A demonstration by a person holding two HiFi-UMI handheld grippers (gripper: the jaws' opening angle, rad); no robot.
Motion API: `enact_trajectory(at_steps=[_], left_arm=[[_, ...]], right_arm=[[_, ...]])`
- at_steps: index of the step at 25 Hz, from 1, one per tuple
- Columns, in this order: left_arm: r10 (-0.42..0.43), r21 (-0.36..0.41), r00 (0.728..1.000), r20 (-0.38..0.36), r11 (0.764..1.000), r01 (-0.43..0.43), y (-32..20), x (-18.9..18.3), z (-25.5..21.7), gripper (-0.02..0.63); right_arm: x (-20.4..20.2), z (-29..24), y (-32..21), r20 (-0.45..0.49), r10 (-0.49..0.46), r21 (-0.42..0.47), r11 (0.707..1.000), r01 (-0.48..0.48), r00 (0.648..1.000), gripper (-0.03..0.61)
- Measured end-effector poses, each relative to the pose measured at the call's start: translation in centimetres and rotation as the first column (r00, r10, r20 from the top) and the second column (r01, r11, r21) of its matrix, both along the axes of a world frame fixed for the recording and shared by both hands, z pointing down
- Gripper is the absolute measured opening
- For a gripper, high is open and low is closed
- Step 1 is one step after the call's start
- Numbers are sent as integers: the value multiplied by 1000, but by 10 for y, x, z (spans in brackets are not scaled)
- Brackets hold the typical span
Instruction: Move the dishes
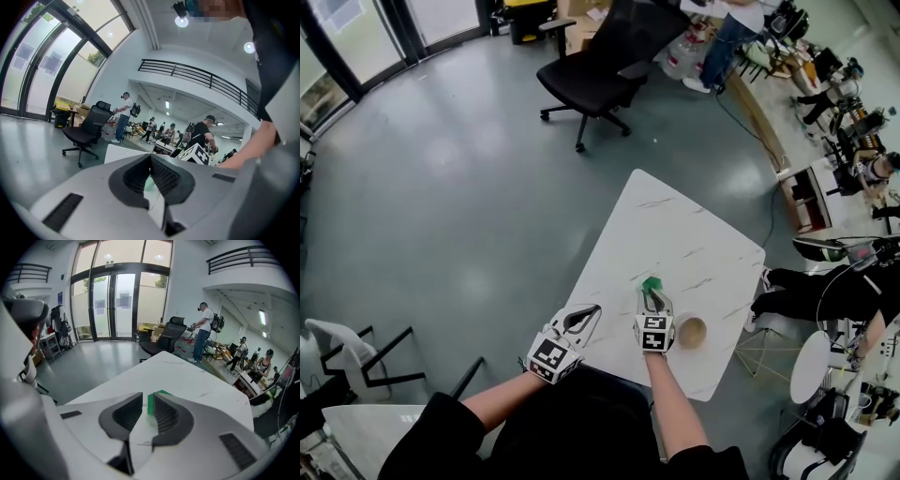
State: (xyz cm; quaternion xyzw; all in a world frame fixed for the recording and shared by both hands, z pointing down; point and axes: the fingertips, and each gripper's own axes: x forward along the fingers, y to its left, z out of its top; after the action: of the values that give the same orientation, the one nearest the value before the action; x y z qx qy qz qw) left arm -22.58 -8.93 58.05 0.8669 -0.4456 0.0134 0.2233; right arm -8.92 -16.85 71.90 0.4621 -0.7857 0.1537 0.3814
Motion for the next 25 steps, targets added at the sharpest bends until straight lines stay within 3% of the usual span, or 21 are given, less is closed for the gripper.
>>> enact_trajectory(at_steps=[5, 8, 10, 14, 21, 25], left_arm=[[8, 3, 1000, -3, 1000, -8, 2, 22, -8, 15], [-39, -38, 998, -39, 999, 38, -3, 38, -9, 15], [-46, -37, 999, 2, 998, 46, -5, 54, -8, 15], [24, -22, 995, 94, 999, -22, 1, 94, 0, 15], [82, -68, 995, 55, 995, -78, -2, 172, 12, 15], [109, -88, 992, 65, 991, -103, 1, 205, 21, 15]], right_arm=[[20, -31, 17, 96, 86, 26, 996, -89, 992, 80], [39, -46, 29, 158, 149, 27, 988, -155, 976, 61], [54, -54, 38, 182, 178, 24, 982, -185, 967, 51], [88, -61, 61, 197, 217, 11, 975, -223, 956, 23], [186, -40, 92, 174, 308, -44, 951, -305, 935, 25], [234, -23, 101, 168, 345, -105, 938, -332, 923, 83]])
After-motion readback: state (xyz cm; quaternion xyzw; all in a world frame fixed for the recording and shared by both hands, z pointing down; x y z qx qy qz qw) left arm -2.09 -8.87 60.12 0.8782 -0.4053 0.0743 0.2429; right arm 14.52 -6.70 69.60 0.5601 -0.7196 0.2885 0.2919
